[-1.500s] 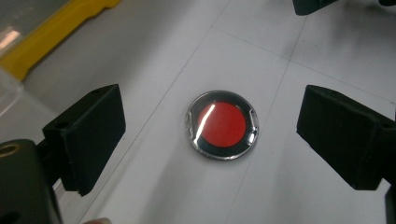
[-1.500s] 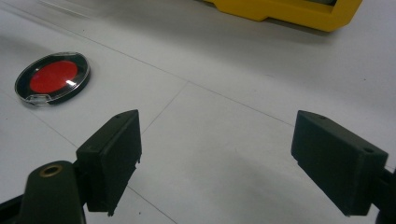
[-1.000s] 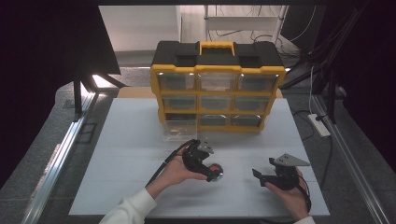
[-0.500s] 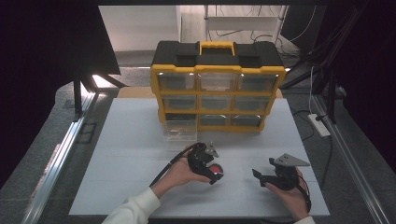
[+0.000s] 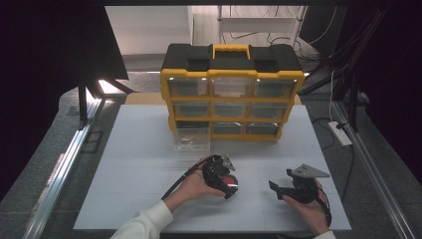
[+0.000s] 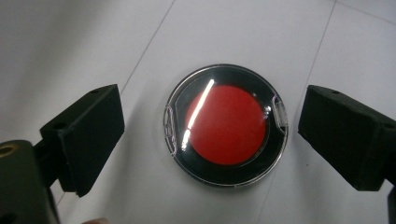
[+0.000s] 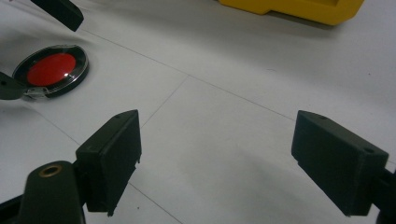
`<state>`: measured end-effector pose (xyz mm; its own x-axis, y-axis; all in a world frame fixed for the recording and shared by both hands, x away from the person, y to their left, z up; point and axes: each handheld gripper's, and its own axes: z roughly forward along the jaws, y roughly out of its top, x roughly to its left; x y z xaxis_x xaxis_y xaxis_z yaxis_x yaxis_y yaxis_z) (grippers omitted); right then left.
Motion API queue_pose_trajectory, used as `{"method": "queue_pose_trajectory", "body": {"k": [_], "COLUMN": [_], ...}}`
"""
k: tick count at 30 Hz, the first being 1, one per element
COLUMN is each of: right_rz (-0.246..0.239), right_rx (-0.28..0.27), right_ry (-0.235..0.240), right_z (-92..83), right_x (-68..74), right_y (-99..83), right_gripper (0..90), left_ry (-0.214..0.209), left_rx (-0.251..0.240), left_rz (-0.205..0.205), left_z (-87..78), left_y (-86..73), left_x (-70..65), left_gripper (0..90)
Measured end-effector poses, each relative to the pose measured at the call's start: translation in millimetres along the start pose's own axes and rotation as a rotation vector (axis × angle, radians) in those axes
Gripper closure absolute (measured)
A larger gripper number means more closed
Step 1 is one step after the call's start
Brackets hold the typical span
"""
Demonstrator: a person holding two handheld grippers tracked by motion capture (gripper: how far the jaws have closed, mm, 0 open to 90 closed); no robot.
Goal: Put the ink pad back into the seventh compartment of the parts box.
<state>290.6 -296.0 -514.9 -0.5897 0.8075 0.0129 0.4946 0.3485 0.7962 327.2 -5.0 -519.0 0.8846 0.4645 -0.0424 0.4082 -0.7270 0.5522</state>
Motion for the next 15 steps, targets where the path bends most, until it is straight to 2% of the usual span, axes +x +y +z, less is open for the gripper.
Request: {"method": "queue_pose_trajectory", "body": {"k": [7, 13, 15], "right_rz": [0.003, 0.004, 0.004], "right_rx": [-0.002, -0.002, -0.002], "right_ry": [0.004, 0.003, 0.003], "right_z": [-0.1, -0.1, -0.1], "right_x": [-0.3, -0.5, -0.6], "right_y": [-0.3, -0.4, -0.4], "right_gripper": [16.5, 16.5, 16.5], "left_ry": [0.0, 0.009, 0.008], "left_rx": [0.027, 0.024, 0.02], "left_rz": [-0.001, -0.006, -0.006], "left_z": [7.3, 7.5, 6.3], "left_y": [-0.2, -0.2, -0.1], "left_x": [-0.8, -1.9, -2.4], "left_gripper": [7.4, 8.5, 11.5]}}
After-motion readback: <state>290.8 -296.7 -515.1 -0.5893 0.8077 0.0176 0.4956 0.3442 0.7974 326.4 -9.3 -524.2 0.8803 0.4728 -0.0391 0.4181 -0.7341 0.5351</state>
